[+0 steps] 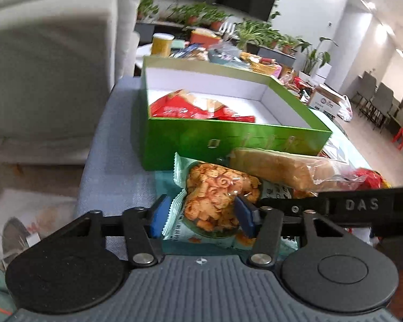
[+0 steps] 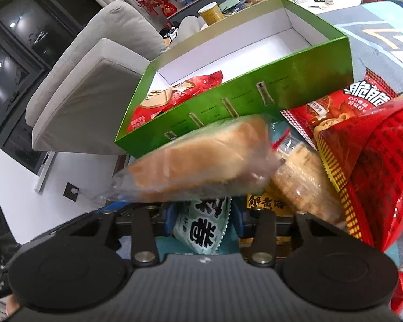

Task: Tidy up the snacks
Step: 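Lift the green-and-white bag with the right tool toward the box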

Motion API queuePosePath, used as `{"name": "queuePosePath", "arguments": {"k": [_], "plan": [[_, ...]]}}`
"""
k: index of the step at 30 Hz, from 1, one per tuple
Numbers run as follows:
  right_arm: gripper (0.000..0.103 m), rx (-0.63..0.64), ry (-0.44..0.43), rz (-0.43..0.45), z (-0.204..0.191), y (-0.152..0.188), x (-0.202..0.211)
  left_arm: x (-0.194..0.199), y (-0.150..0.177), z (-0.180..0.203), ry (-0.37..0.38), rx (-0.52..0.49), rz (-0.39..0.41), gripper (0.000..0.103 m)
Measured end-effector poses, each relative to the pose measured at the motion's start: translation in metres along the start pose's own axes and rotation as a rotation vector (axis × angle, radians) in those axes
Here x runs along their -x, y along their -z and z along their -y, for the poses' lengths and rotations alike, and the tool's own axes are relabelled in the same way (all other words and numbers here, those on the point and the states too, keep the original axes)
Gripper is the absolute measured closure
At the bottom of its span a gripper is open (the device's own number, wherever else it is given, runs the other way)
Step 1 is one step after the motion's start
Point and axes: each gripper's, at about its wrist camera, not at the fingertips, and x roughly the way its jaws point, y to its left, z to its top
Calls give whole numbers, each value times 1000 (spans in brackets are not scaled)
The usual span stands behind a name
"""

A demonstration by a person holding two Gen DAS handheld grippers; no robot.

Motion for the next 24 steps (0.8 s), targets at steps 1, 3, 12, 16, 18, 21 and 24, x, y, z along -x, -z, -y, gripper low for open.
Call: {"name": "queuePosePath", "arguments": {"k": [1, 3, 12, 16, 18, 21, 24], "plan": [[58, 1, -1, 0, 0, 0, 1, 2, 1, 2, 1, -2, -1, 59], [60, 2, -3, 1, 0, 2, 5, 5, 2, 5, 8, 6, -7, 59], [60, 29, -33, 11, -10, 10, 24, 36, 12, 19, 4, -13, 6, 60], [60, 65, -52, 29, -19, 15, 36, 56, 15, 28, -17, -43, 32, 59], [60, 69, -65, 37, -21, 17, 42, 65, 17, 31, -23, -48, 46, 59], [60, 79, -83, 54, -24, 21, 53, 79, 18, 36, -23, -48, 73, 59], [60, 95, -99, 86, -30, 21, 67, 93, 17, 45, -24, -69, 113, 59]]}}
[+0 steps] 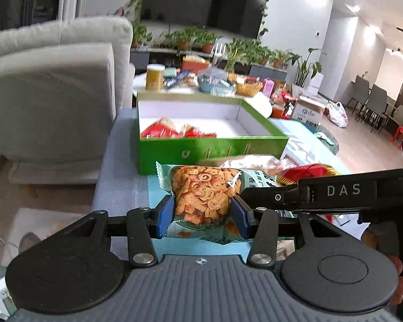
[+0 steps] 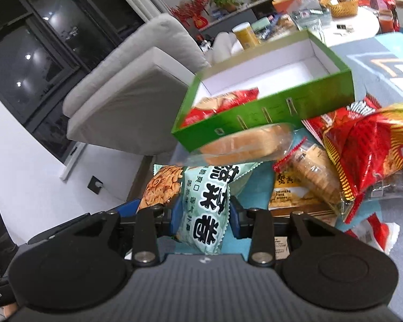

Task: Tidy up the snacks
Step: 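Lift the green-and-white bag with the right tool toward the box, then lower the green-and-white bag into the green box and release it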

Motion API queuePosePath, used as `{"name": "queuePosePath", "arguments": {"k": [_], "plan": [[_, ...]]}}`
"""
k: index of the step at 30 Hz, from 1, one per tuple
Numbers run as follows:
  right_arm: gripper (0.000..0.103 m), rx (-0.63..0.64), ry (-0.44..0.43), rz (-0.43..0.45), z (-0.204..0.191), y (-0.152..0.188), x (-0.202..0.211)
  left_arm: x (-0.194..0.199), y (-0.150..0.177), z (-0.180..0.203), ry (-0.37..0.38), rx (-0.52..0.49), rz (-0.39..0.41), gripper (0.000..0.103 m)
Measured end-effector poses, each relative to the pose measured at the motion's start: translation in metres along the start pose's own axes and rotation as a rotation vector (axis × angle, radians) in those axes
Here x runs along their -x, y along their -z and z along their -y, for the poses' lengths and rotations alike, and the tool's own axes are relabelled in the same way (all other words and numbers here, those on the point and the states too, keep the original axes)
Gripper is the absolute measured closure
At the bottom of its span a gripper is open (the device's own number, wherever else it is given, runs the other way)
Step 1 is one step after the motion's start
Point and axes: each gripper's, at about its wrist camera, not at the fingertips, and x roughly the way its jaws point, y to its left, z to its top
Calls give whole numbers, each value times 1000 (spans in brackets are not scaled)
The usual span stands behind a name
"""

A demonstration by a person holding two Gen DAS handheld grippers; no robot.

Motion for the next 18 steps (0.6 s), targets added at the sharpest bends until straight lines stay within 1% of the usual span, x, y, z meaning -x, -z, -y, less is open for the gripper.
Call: {"name": "queuePosePath", "arguments": {"k": [5, 8, 14, 18], "plan": [[60, 30, -25, 78, -11, -6, 25, 24, -11, 16, 3, -35, 79, 59], [60, 38, -33, 117, -13, -15, 34, 29, -21, 24, 7, -54, 116, 59], [60, 33, -40, 172, -10, -30, 44, 28, -40, 33, 15, -55, 166, 59], [60, 30, -38, 208, -5, -40, 48, 23, -51, 40, 23, -55, 182, 59]]}}
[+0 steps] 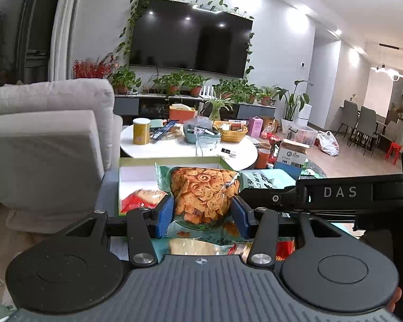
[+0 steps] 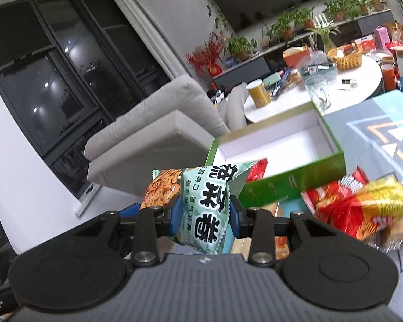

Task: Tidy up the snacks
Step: 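Lower the green-and-white bag into the green box and release it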

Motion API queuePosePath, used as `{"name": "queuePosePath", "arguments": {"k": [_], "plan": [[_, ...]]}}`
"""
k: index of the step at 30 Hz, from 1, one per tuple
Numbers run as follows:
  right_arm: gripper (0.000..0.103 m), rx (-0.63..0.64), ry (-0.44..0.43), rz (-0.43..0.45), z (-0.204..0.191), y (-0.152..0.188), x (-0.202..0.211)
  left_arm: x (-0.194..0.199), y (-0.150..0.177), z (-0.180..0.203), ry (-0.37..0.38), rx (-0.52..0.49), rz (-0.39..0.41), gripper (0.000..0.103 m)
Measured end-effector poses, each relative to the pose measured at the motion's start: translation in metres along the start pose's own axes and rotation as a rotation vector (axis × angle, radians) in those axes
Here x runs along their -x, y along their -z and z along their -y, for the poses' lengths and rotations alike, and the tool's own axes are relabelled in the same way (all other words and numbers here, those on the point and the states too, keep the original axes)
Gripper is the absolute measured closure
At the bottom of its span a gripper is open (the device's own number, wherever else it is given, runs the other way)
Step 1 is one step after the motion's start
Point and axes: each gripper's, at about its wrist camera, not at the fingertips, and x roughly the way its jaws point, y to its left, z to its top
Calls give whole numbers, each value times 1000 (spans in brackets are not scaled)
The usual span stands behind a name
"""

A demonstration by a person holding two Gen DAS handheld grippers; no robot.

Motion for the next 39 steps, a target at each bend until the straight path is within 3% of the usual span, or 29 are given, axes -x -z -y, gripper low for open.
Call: {"name": "queuePosePath", "arguments": {"k": [7, 19, 39], "plan": [[60, -16, -5, 29, 16, -21, -6, -22, -17, 11, 7, -19, 9, 58], [60, -44, -1, 31, 50, -50, -32, -78, -37, 18, 8, -24, -42, 58], [59, -173, 49, -26, 114, -65, -89, -179, -26, 20, -4, -19, -193, 58]]}}
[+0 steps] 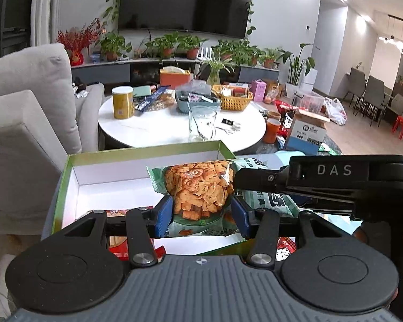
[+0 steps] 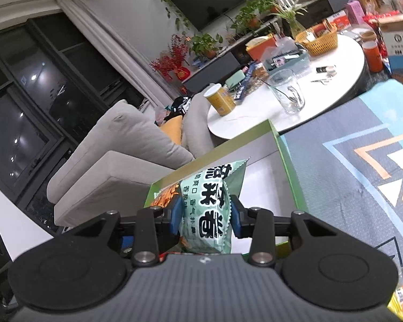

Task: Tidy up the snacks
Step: 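Lower the green-and-white bag into the green box and release it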

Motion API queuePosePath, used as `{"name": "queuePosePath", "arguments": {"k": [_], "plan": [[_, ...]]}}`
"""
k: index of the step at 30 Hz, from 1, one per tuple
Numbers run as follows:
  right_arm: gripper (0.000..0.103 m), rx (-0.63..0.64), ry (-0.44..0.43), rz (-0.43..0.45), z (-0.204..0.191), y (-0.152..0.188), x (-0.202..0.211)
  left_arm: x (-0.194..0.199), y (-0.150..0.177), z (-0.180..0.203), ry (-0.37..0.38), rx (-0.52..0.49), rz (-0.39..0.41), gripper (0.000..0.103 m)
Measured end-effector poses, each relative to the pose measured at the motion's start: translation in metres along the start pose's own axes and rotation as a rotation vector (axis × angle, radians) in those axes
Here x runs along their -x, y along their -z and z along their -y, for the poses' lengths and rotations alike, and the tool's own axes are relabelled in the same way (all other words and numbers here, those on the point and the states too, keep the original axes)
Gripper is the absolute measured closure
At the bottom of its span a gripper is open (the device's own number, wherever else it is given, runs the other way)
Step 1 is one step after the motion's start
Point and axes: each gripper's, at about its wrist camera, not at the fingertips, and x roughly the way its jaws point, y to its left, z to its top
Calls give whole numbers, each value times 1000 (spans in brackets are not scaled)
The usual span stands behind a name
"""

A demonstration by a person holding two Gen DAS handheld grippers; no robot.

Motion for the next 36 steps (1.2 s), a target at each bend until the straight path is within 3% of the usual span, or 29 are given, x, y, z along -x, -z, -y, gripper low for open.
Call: {"name": "queuePosePath", "arguments": {"k": [16, 30, 36], "plan": [[58, -67, 25, -46, 19, 3, -19, -30, 6, -10, -21, 13, -79, 56], [54, -19, 44, -10, 8, 7, 8, -9, 13, -7, -38, 4, -62, 55], [54, 34, 7, -34, -9, 17, 19, 5, 21, -11, -63, 9, -68, 55]]}}
